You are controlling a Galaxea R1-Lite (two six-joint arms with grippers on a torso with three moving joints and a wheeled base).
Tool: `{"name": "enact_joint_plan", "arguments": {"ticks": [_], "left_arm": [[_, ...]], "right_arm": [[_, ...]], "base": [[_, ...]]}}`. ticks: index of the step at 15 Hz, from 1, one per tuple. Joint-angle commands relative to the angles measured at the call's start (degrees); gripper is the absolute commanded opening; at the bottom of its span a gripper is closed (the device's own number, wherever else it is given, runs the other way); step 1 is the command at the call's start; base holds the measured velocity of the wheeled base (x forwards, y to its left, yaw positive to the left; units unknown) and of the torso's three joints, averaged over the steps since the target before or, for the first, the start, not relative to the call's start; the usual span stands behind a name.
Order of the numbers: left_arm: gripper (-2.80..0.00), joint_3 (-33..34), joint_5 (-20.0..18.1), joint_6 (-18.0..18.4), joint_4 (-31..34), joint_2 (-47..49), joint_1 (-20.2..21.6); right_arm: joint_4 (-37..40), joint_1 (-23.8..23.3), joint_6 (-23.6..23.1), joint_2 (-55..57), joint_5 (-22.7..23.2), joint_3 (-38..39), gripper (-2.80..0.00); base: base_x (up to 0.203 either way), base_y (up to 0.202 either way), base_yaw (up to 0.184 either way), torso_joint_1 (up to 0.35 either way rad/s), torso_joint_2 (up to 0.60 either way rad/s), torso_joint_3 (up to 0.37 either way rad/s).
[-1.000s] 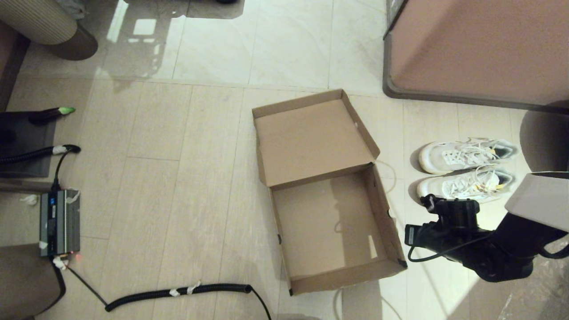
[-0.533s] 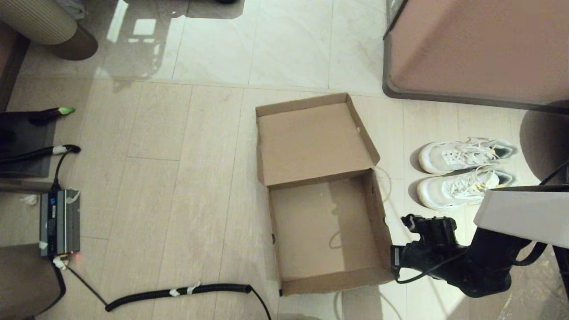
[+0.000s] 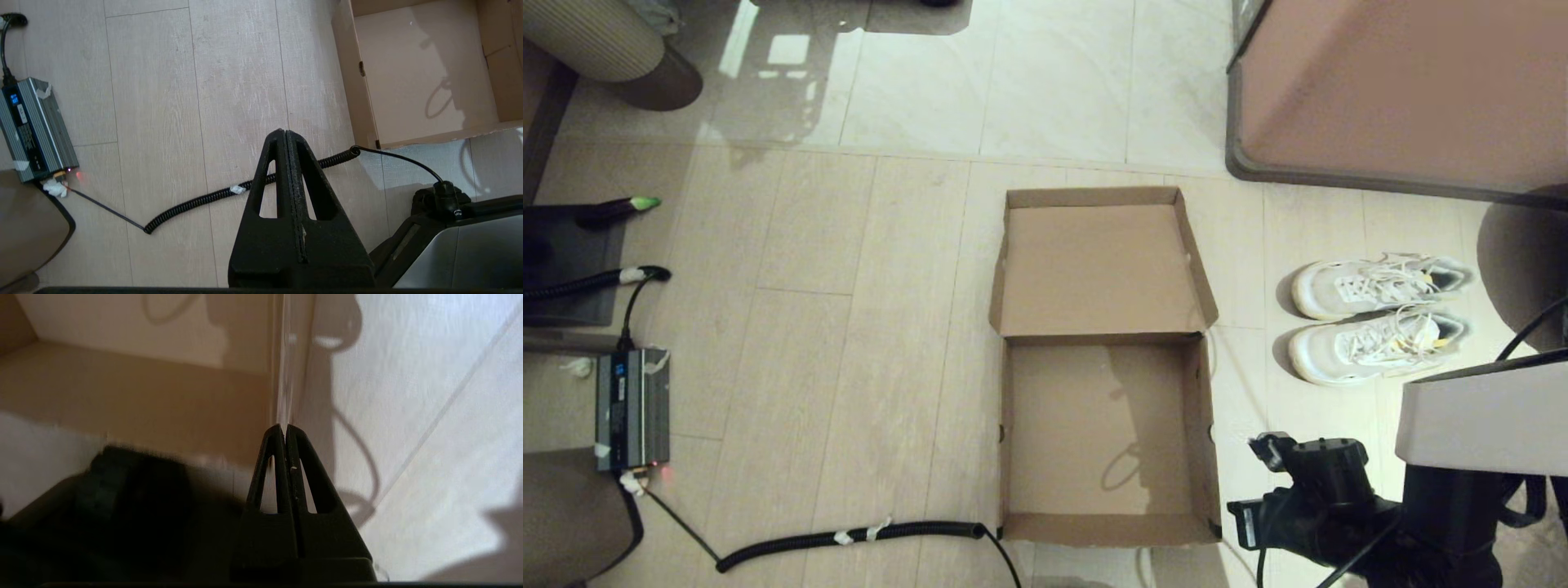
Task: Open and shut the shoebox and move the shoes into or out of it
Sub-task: Put the shoes into the shoe box
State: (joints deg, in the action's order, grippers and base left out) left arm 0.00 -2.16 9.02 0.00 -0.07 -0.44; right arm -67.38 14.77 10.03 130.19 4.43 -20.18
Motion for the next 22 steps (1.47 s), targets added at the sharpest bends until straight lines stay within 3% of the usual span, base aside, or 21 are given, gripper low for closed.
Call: {"name": "enact_joint_plan", "arguments": {"ticks": [1,4,6,9,12,15,17,18,19,22], "left_arm": [[-2.80,0.00,0.05,-0.23,0.00,-0.01,0.00],[-2.80,0.00,-0.04,-0.32,0.00,-0.01,0.00],[-2.80,0.00,-0.04,-0.46,0.00,-0.01,0.00],[-2.80,0.00,-0.04,-0.40,0.00,-0.01,0.00],[-2.80,0.00,0.14,-0.70,0.09,-0.01,0.00],[-2.80,0.00,0.51,-2.35,0.18,-0.01,0.00],[-2.80,0.00,0.84,-2.60,0.09,-0.01,0.00],[-2.80,0.00,0.68,-2.60,0.09,-0.01,0.00],[-2.80,0.00,0.67,-2.60,0.18,-0.01,0.00],[-2.80,0.00,0.67,-2.60,0.17,-0.02,0.00]], "right_arm": [[-0.97,-0.75,0.32,-6.54,0.00,5.54,-2.80],[-1.74,-9.92,0.43,-13.29,-0.13,4.06,-2.80],[3.20,-15.25,0.30,-15.70,-0.46,-6.38,-2.80],[26.40,-20.46,4.41,-19.63,-0.65,-28.72,-2.80],[52.17,-23.93,17.37,-18.70,-1.46,-56.50,-2.80],[74.65,-28.33,38.11,-13.23,-4.49,-81.71,-2.80],[87.80,-32.24,55.19,-10.72,-6.05,-89.67,-2.80],[89.64,-33.74,57.92,-10.56,-6.47,-90.11,-2.80],[90.45,-35.66,58.77,-10.65,-6.76,-88.88,0.00],[90.76,-39.44,59.21,-8.64,-7.14,-88.64,0.00]], "base": [[0.000,0.000,0.000,0.000,0.00,0.000],[0.000,0.000,0.000,0.000,0.00,0.000],[0.000,0.000,0.000,0.000,0.00,0.000],[0.000,0.000,0.000,0.000,0.00,0.000],[0.000,0.000,0.000,0.000,0.00,0.000],[0.000,0.000,0.000,0.000,0.00,0.000],[0.000,0.000,0.000,0.000,0.00,0.000],[0.000,0.000,0.000,0.000,0.00,0.000],[0.000,0.000,0.000,0.000,0.00,0.000],[0.000,0.000,0.000,0.000,0.00,0.000]]}}
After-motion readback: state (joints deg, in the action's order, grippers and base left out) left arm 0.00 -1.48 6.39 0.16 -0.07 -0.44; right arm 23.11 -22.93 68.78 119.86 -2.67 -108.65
